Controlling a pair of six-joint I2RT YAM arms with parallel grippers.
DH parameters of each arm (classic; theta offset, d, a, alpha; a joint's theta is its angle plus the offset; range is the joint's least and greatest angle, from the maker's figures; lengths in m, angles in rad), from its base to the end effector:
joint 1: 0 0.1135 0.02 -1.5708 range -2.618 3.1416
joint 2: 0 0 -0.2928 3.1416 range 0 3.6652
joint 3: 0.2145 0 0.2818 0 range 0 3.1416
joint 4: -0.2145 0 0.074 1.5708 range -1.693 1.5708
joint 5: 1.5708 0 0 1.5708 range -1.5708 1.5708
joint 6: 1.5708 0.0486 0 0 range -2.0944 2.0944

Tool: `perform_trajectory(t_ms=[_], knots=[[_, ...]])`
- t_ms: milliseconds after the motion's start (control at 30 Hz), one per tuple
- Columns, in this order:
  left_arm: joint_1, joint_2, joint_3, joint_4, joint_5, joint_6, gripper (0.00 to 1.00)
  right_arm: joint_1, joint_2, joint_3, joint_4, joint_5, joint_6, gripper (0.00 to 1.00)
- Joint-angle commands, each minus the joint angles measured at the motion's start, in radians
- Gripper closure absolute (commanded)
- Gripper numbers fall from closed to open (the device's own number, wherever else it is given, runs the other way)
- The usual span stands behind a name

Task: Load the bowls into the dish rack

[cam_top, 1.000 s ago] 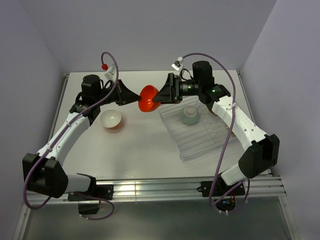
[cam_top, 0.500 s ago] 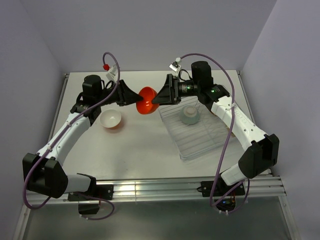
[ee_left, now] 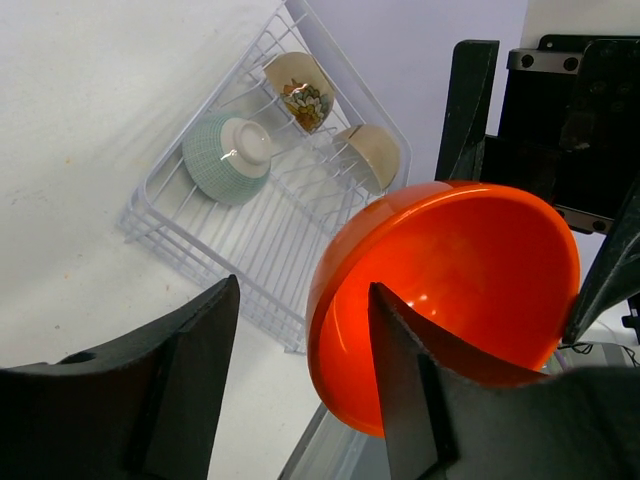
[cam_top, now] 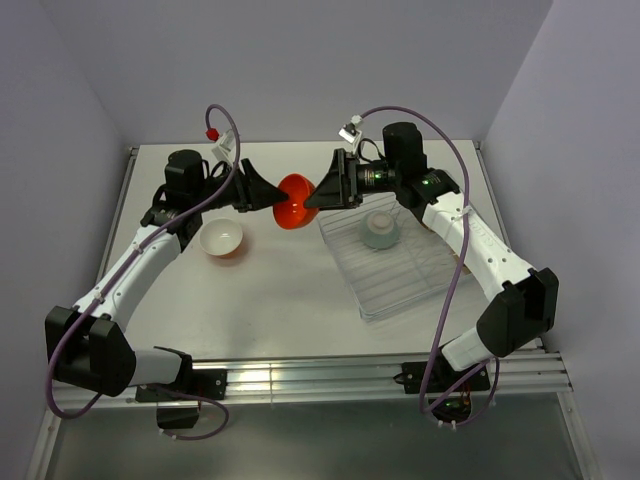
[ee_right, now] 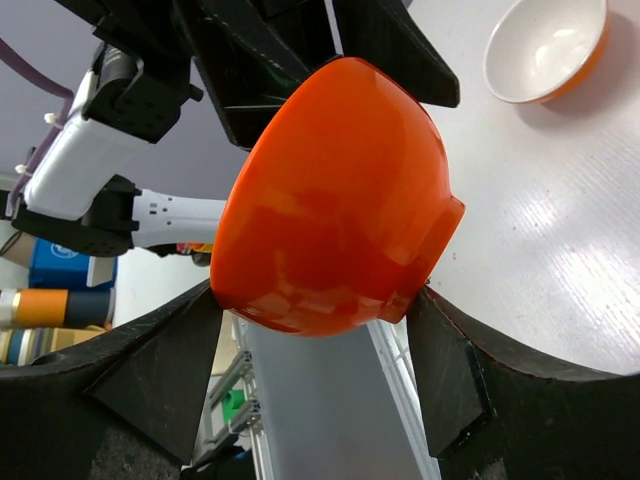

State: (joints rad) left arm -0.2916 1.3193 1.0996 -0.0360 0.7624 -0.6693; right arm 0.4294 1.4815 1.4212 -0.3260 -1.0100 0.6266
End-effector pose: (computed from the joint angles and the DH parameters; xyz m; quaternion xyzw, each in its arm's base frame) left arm 0.3108 -0.1283 0.3680 0.0854 0.7643 -0.5233 0.3670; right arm 0.3146 0.1893 0.4108 -0.1973 0.7492 0.5929 0.2198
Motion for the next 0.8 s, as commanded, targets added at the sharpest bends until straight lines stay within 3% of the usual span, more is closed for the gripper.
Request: perform_trajectory(t_ms=[0,133,267,400,600,667,767], knots=[[-0.003,-0.025,0.016,-0.007,-0.011,0.019,0.4,-0.009,-0.024,0.024,-0.004,0.013,-0.045,1.0],[-0.003,-0.026,0.02,-0.024,-0.021,0.033,0.35,-0.012,-0.033,0.033,-0.07,0.042,-0.109,1.0],[-0.003,-0.025,0.016,-0.031,-0.025,0.04,0.21,-0.021,-0.049,0.002,-0.093,0.05,-0.137,1.0],[-0.004,-0.026,0.014,-0.048,-0.031,0.06,0.18,-0.047,-0.069,-0.021,-0.132,0.048,-0.168,1.0],[-0.004,-0.034,0.032,-0.085,-0.037,0.099,0.16,-0.122,-0.116,-0.033,-0.327,0.079,-0.373,1.0],[-0.004,-0.034,0.043,-0.097,-0.02,0.106,0.01,-0.142,-0.133,-0.041,-0.396,0.111,-0.442,1.0],[-0.004,-0.028,0.066,-0.114,-0.032,0.128,0.01,-0.155,-0.181,-0.068,-0.498,0.215,-0.554,1.0]])
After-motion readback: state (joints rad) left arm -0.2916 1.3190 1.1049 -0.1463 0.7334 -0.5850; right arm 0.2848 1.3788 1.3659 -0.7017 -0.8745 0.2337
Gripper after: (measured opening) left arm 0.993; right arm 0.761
